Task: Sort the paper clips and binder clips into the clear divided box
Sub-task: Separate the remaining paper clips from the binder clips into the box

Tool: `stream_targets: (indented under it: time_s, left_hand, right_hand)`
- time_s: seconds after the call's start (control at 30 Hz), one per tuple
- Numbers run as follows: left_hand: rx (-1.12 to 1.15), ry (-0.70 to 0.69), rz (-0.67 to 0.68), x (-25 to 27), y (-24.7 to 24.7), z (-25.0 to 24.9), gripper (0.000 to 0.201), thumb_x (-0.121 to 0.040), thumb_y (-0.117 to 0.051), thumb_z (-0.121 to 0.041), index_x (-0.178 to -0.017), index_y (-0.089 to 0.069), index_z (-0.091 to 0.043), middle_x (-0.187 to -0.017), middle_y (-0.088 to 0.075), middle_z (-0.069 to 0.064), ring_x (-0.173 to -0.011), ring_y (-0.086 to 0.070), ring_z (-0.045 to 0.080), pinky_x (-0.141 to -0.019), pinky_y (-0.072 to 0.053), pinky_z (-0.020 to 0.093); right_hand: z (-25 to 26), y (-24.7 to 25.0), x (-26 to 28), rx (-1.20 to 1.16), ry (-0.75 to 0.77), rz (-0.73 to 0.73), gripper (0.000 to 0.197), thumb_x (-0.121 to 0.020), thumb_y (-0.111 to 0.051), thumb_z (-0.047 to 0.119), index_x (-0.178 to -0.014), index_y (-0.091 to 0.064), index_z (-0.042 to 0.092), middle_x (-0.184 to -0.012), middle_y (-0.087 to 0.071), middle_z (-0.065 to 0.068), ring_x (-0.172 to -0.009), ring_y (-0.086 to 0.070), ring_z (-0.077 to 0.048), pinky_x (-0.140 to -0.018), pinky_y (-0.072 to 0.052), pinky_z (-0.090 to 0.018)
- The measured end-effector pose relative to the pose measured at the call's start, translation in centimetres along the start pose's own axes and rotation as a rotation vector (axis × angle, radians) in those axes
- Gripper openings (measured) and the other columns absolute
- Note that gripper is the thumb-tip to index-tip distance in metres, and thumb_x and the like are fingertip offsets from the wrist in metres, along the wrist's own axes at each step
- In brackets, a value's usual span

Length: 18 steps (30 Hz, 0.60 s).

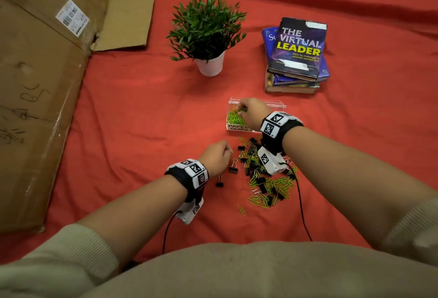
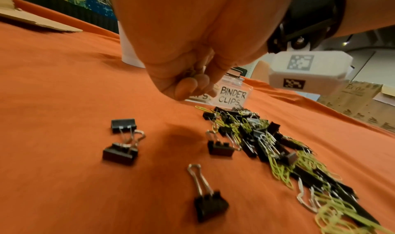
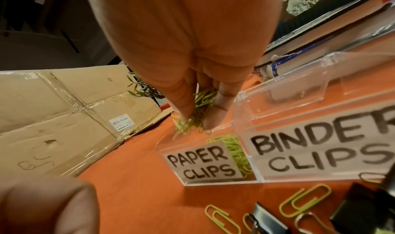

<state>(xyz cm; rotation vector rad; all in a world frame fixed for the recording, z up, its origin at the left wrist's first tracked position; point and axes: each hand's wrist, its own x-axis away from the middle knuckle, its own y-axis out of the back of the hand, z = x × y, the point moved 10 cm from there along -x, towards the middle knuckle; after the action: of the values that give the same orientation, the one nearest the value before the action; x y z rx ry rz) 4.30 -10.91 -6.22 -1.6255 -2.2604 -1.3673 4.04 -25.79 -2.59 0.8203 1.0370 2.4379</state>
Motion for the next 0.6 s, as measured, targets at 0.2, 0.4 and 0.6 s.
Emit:
stream_targets:
  time_s: [0.2, 0.4, 0.6]
  left_hand:
    - [-0.069, -0.043, -0.066, -2.4, 3.0, -2.4, 0.022, -0.094, -0.042, -0.011, -0.100, -0.062, -0.003, -0.103, -0.066, 0.014, -0.090, -0.058, 0.026, -0.074, -0.040, 0.027]
    - [-0.253, -0.163, -0.138, -6.3, 5.0, -6.6, 0.028, -0.093, -0.042, -0.005, -0.106, -0.067, -0.004, -0.120, -0.060, 0.017, -0.109, -0.057, 0.030, -0.093, -0.042, 0.032]
    - [-0.399, -0.233, -0.037, -8.0, 3.3, -8.6, 0.037, -0.088, -0.043, 0.003, -0.118, -0.061, -0.008, -0.125, -0.058, 0.012, -0.117, -0.053, 0.028, -0.099, -0.044, 0.035]
  right_hand:
    - [-0.6, 0.9, 0.8, -0.048, 0.004, 0.087, 0.034, -0.094, -0.048, 0.003, -0.127, -0.057, 0.008, -0.128, -0.060, -0.008, -0.115, -0.059, -0.025, -0.092, -0.047, -0.028]
    - [-4.8, 2.2, 4.3, -0.333, -0.070, -0.063, 0.021, -0.090, -0.052, 0.004, -0.085, -0.064, 0.021, -0.095, -0.069, -0.008, -0.071, -0.060, -0.014, -0.062, -0.055, -0.031]
    - [-7.2, -4.0, 8.8, 0.036, -0.002, 0.142, 0.026, -0.090, -0.049, 0.006, -0.106, -0.066, 0.016, -0.107, -0.064, -0.001, -0.086, -0.065, -0.018, -0.077, -0.057, -0.032]
